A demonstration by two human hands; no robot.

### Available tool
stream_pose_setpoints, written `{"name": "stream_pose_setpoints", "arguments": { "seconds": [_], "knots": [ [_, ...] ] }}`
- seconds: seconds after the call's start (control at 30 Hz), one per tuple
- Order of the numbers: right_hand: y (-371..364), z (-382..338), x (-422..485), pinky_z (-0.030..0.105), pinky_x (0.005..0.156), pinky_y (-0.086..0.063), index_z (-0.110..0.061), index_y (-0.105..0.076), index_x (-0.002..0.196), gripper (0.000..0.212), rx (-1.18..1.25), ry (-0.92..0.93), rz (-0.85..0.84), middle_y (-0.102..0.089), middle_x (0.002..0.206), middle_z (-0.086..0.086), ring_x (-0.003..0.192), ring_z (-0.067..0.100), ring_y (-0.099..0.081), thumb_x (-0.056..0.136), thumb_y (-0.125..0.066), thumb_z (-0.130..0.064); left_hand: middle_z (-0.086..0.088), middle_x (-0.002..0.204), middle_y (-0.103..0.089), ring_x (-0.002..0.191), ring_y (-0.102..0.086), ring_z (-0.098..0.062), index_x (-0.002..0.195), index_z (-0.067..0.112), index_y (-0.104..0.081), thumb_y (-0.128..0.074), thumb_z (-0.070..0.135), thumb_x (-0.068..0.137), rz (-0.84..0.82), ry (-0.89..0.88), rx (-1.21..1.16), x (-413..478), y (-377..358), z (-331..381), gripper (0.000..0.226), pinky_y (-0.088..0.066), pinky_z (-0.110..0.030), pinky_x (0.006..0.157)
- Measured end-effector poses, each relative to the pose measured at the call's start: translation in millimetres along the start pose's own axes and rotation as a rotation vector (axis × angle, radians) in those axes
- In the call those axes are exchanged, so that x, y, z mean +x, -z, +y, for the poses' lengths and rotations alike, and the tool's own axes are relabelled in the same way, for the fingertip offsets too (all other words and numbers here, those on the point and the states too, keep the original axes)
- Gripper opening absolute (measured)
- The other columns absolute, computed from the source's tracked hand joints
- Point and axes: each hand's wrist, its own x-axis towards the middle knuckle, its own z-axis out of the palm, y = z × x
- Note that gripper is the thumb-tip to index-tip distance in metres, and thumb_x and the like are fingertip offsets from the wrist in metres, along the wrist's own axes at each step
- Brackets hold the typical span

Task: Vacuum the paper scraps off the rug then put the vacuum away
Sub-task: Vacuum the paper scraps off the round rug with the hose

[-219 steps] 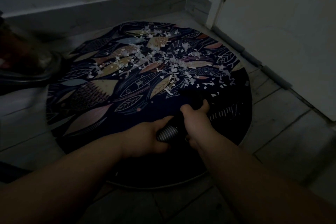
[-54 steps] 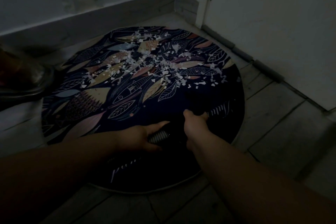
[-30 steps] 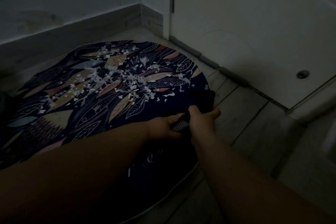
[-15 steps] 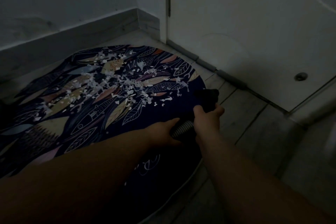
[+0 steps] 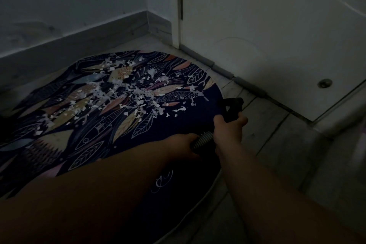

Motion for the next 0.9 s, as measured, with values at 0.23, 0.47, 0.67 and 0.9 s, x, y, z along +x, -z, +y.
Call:
{"name": "stream_pose_setpoints", "arguments": {
  "seconds": [0.23,0.47,0.67,0.9],
  "knots": [
    [3,-2,-2,0.040,0.075,-0.053,-0.030,-0.013,0.149,0.071,-0.036,0.006,-0.054,-0.044,0.139,0.015,0.095,0.029,-0.057,0.092,-0.053,-0.017,-0.007,0.142,-0.043,0.122,-0.049,-0.022,0.150,0.032,-0.008,-0.059,0.033,0.090,0.020,0.005,-0.021,-6,-4,-3,0.079,-0.040,-0.026,0.097],
    [-5,-4,-12,0.050,0.082,-0.056,-0.039,-0.016,0.146,0.074,-0.099,-0.020,-0.071,-0.044,0.141,0.012,0.102,0.033,-0.058,0.087,-0.058,-0.023,-0.009,0.137,-0.049,0.113,-0.056,-0.023,0.145,0.045,0.012,-0.059,0.030,0.091,0.022,-0.018,-0.062,-15,-7,-8,0.091,-0.044,-0.028,0.094],
    [-8,0,-18,0.049,0.081,-0.056,-0.038,-0.014,0.147,0.074,-0.110,-0.008,-0.123,-0.046,0.139,0.012,0.099,0.032,-0.057,0.089,-0.057,-0.022,-0.005,0.137,-0.048,0.108,-0.056,-0.018,0.144,0.048,0.008,-0.060,0.030,0.090,0.031,-0.020,-0.132,-24,-9,-17,0.089,-0.043,-0.022,0.088],
    [-16,5,-33,0.039,0.070,-0.051,-0.033,-0.012,0.150,0.074,-0.157,0.015,-0.190,-0.043,0.128,0.005,0.075,0.017,-0.048,0.092,-0.056,-0.020,-0.006,0.133,-0.051,0.102,-0.056,-0.016,0.144,0.048,0.009,-0.061,0.030,0.089,0.052,-0.030,-0.157,-43,-15,-37,0.091,-0.045,-0.022,0.088]
  ]
}}
